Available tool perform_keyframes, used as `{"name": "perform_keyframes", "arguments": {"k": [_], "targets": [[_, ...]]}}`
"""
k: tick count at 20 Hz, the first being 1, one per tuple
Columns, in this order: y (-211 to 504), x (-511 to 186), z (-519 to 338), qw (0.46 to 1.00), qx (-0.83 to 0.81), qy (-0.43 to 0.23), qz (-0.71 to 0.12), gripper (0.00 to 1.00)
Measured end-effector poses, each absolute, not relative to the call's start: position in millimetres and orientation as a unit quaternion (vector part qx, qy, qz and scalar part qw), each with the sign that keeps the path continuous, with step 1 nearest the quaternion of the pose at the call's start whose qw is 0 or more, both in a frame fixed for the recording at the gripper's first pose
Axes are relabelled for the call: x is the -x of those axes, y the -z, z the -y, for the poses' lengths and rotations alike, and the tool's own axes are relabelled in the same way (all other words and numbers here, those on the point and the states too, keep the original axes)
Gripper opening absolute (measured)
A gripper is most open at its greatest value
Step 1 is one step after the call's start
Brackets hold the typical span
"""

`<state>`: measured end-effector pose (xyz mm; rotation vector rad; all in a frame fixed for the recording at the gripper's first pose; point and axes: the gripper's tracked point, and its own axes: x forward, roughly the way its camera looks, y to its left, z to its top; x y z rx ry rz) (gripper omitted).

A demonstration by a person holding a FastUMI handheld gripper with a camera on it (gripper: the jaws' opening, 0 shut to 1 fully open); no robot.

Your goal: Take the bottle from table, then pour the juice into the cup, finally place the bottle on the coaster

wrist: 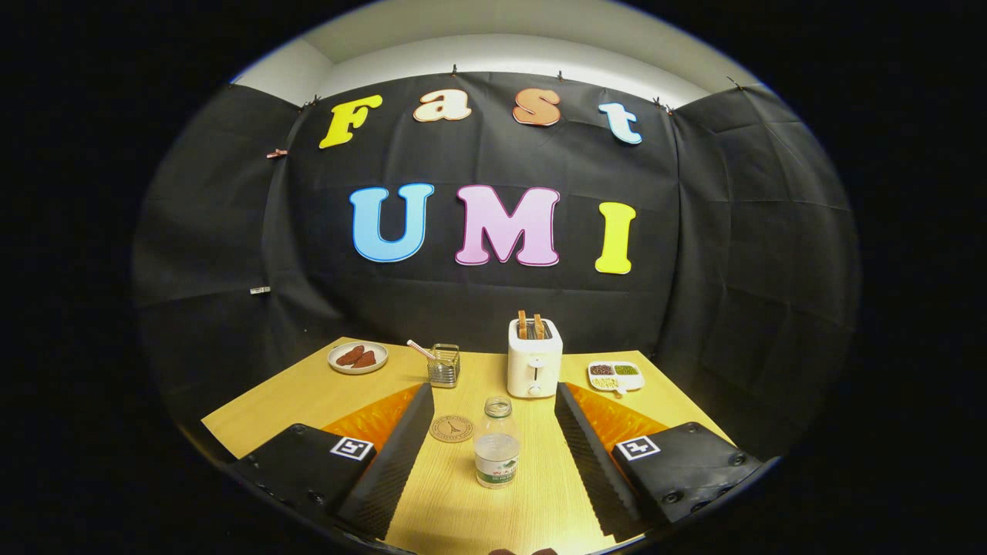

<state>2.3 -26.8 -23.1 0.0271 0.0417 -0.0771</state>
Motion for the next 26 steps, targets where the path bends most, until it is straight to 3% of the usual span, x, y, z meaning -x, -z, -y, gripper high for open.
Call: {"name": "perform_keyframes", "arguments": {"k": [15, 26], "targets": [[96, -66, 37, 0.998, 0.004, -0.033, -0.056, 0.98], [159, -105, 40, 0.995, -0.024, -0.038, -0.088, 0.98]]}}
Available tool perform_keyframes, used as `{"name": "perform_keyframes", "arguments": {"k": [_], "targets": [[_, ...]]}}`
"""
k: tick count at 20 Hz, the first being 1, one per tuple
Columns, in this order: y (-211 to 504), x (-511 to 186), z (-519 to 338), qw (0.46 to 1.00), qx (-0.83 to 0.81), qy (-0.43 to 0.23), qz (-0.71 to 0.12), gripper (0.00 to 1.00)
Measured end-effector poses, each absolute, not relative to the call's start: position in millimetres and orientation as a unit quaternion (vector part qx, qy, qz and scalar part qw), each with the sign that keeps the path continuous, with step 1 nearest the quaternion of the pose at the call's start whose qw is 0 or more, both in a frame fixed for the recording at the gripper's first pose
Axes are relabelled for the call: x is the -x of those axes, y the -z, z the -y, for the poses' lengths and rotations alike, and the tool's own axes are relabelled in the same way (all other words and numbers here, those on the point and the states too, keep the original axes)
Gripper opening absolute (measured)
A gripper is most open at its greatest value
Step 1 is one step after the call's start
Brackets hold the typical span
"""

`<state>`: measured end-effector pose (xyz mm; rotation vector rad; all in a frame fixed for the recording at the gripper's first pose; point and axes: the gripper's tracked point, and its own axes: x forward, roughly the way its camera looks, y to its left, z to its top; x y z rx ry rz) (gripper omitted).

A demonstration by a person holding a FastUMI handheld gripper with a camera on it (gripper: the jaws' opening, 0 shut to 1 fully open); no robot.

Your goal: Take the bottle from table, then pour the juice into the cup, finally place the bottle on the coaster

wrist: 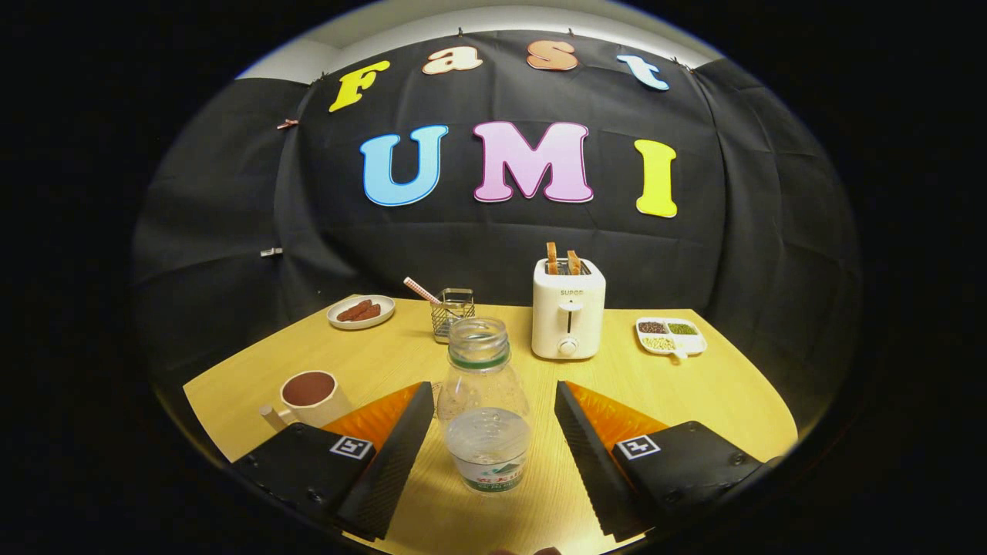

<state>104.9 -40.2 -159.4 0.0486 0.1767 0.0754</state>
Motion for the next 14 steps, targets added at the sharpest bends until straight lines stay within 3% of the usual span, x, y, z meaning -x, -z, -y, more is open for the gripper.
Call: {"name": "perform_keyframes", "arguments": {"k": [14], "targets": [[208, -116, 38, 0.994, -0.029, -0.042, -0.094, 0.98]]}}
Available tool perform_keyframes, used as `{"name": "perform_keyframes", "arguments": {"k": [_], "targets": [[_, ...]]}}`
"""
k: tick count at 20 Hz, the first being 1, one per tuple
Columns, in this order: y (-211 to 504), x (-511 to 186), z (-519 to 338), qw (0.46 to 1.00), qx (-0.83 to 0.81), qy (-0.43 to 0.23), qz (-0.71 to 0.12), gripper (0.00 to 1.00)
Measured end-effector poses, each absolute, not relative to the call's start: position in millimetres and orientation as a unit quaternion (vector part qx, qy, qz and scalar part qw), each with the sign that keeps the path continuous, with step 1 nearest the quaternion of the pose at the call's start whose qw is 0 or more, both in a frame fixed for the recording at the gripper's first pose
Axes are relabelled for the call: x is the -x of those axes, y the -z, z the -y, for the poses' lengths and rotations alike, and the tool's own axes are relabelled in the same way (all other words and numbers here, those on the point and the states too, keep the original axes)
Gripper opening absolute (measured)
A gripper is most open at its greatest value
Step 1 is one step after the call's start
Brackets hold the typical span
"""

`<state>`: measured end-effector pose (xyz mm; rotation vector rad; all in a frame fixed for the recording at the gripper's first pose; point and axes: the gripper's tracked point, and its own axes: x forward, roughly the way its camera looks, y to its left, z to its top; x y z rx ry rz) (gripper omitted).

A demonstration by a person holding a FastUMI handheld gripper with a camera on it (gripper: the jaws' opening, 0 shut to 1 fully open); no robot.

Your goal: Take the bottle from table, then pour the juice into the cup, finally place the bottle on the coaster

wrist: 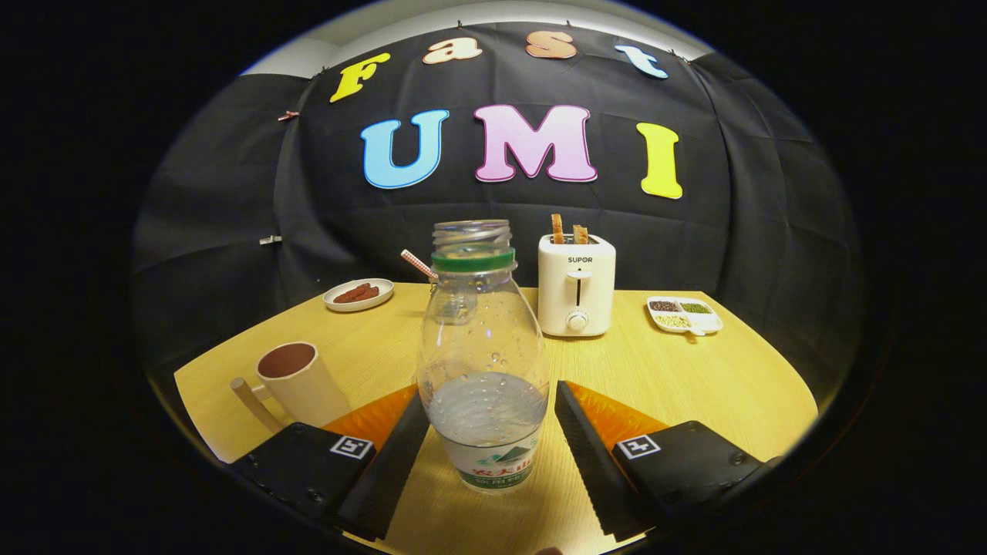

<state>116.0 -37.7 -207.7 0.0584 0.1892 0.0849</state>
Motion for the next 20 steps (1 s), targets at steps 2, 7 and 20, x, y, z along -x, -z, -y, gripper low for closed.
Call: {"name": "perform_keyframes", "arguments": {"k": [2, 7, 20], "targets": [[207, -118, 35, 0.995, -0.032, -0.043, -0.087, 0.97], [208, -124, 33, 0.996, -0.036, -0.036, -0.076, 0.86], [205, -131, 42, 0.998, -0.012, -0.032, -0.056, 0.75]]}}
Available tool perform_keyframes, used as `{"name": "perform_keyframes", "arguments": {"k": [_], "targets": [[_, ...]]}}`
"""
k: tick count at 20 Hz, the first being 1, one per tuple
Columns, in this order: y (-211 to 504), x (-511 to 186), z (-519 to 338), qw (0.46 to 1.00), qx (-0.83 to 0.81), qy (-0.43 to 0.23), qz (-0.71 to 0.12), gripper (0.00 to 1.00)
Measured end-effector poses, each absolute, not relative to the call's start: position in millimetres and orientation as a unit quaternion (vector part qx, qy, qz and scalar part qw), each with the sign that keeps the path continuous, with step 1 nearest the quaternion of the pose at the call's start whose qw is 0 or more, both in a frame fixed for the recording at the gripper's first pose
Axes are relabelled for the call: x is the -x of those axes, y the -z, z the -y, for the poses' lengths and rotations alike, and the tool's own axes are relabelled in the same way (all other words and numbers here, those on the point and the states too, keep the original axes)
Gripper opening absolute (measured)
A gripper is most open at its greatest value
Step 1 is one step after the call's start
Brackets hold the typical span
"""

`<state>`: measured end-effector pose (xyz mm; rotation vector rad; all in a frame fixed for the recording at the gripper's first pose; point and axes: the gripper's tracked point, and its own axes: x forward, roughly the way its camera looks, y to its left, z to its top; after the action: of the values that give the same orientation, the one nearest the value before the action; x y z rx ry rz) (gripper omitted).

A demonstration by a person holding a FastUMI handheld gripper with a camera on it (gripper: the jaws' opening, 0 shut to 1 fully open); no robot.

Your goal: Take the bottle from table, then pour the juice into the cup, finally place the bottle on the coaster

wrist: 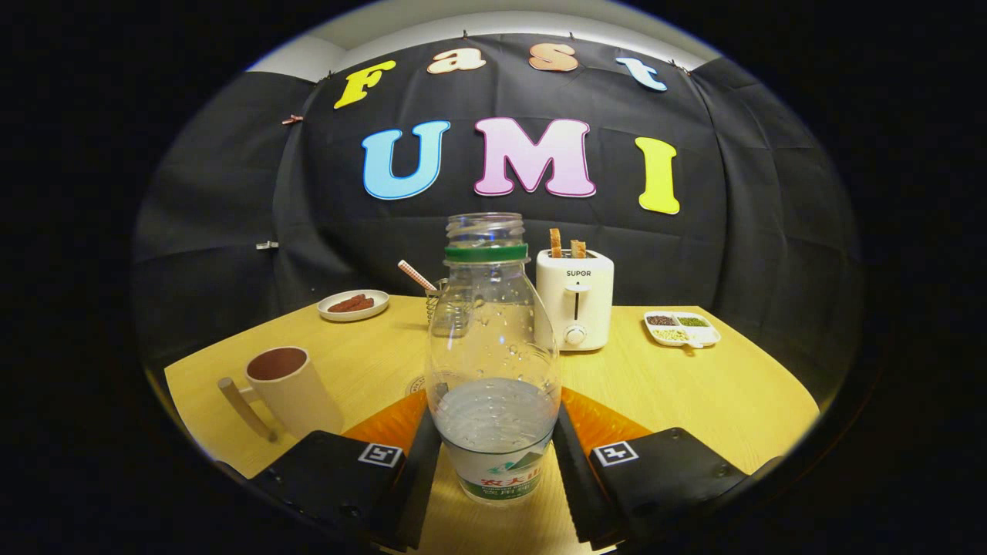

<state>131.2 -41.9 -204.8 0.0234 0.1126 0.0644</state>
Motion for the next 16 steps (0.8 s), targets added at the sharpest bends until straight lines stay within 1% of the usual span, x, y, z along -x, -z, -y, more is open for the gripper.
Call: {"name": "perform_keyframes", "arguments": {"k": [1, 2, 8, 12, 16], "targets": [[206, -134, 43, 0.998, -0.007, -0.033, -0.057, 0.75], [204, -134, 43, 0.998, -0.001, -0.035, -0.059, 0.72], [188, -142, 42, 0.996, 0.044, -0.061, -0.047, 0.72], [175, -148, 27, 0.989, 0.108, -0.093, -0.036, 0.72], [168, -151, 4, 0.982, 0.139, -0.124, -0.031, 0.72]]}}
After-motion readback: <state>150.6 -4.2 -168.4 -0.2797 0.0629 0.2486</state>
